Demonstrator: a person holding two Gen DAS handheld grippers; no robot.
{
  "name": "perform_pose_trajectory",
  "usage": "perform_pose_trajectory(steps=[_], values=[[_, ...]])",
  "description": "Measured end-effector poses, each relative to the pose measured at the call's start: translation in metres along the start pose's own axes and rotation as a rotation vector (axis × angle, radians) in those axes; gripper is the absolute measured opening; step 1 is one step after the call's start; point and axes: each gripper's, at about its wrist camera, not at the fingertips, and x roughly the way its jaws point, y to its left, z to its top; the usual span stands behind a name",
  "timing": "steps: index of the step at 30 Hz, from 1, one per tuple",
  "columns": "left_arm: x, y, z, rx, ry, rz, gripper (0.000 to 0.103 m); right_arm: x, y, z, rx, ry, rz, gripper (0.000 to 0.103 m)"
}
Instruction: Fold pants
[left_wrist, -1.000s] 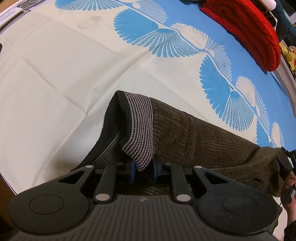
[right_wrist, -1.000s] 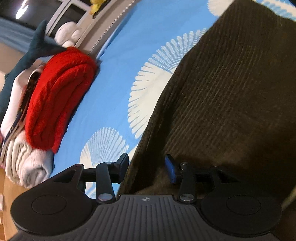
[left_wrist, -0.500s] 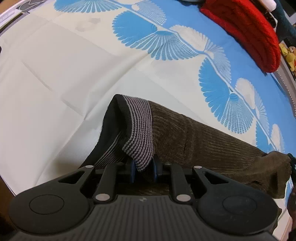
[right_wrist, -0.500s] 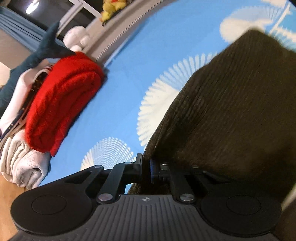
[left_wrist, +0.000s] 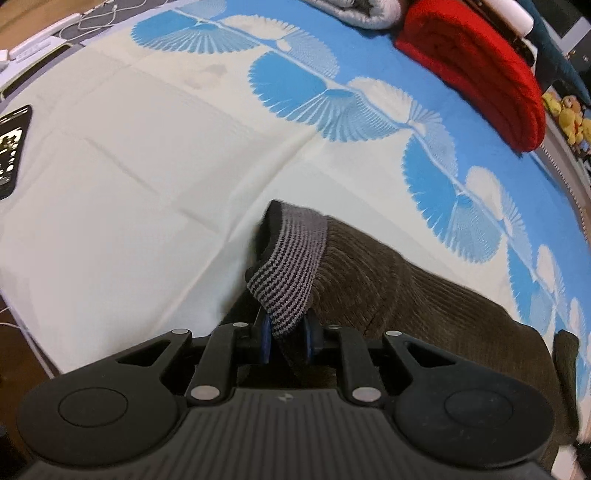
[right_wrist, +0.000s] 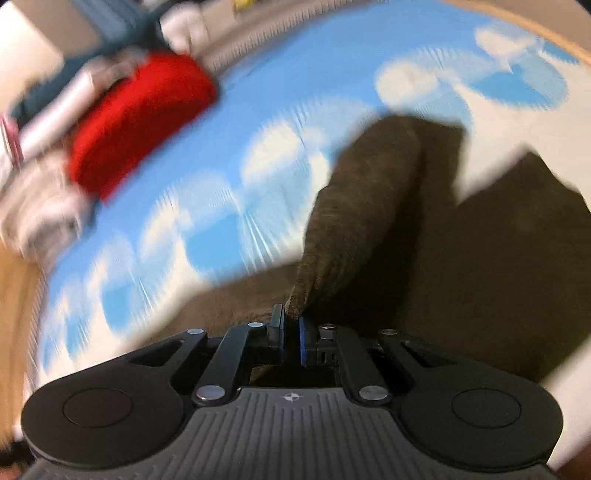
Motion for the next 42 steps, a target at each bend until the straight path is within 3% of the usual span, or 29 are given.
perform_pose_trajectory(steps=[4,5,7,9,10,11,14,16,21,27,28,29,31,38,40,42], values=[[0.013,0.005,-0.001,0.032,0.069,0.047,0.022,0.025,-0.026,-0.036,-0.049,0.283,-0.065,0.008],[0.014,0.007,-0.001,0.033,0.074,0.064,0.028,0.024,-0.031,-0.035,-0.069,0.286,-0.082,0.009],[0.014,0.005,-0.001,0.049,0.057,0.125,0.043,0.013,-0.036,-0.021,-0.094,0.21,-0.086,0.012],[0.011,0.003,0.001,0.042,0.029,0.159,0.074,0.003,-0.042,0.001,-0.089,0.108,-0.077,0.015],[0.009,0.003,0.003,0.035,0.017,0.159,0.076,0.001,-0.043,0.01,-0.083,0.072,-0.082,0.022],[0.008,0.001,0.004,0.032,0.004,0.165,0.077,0.001,-0.044,0.019,-0.08,0.037,-0.083,0.028],[0.006,-0.006,0.006,0.049,-0.034,0.218,0.077,0.013,-0.032,0.043,-0.136,-0.04,-0.097,0.031],[0.007,-0.01,0.009,0.041,-0.039,0.206,0.077,0.025,-0.02,0.05,-0.192,-0.083,-0.114,0.034],[0.012,-0.016,0.016,0.038,-0.04,0.208,0.077,0.076,0.019,0.042,-0.391,-0.06,-0.172,0.044],[0.011,-0.014,0.02,0.041,-0.057,0.234,0.077,0.134,0.04,0.032,-0.588,0.038,-0.355,0.042],[0.01,-0.014,0.02,0.038,-0.058,0.231,0.077,0.139,0.038,0.03,-0.616,0.043,-0.385,0.039],[0.01,-0.014,0.02,0.039,-0.056,0.228,0.077,0.139,0.036,0.029,-0.625,0.048,-0.402,0.027],[0.01,-0.018,0.019,0.05,-0.058,0.221,0.077,0.133,0.029,0.036,-0.569,0.051,-0.383,0.007],[0.009,-0.031,0.011,0.098,-0.061,0.196,0.077,0.039,-0.042,0.054,-0.219,-0.096,-0.249,0.007],[0.009,-0.034,0.009,0.1,-0.058,0.18,0.077,0.015,-0.069,0.044,-0.175,-0.088,-0.237,0.007],[0.01,-0.036,0.007,0.105,-0.059,0.186,0.077,0.005,-0.093,0.028,-0.161,-0.015,-0.236,0.007]])
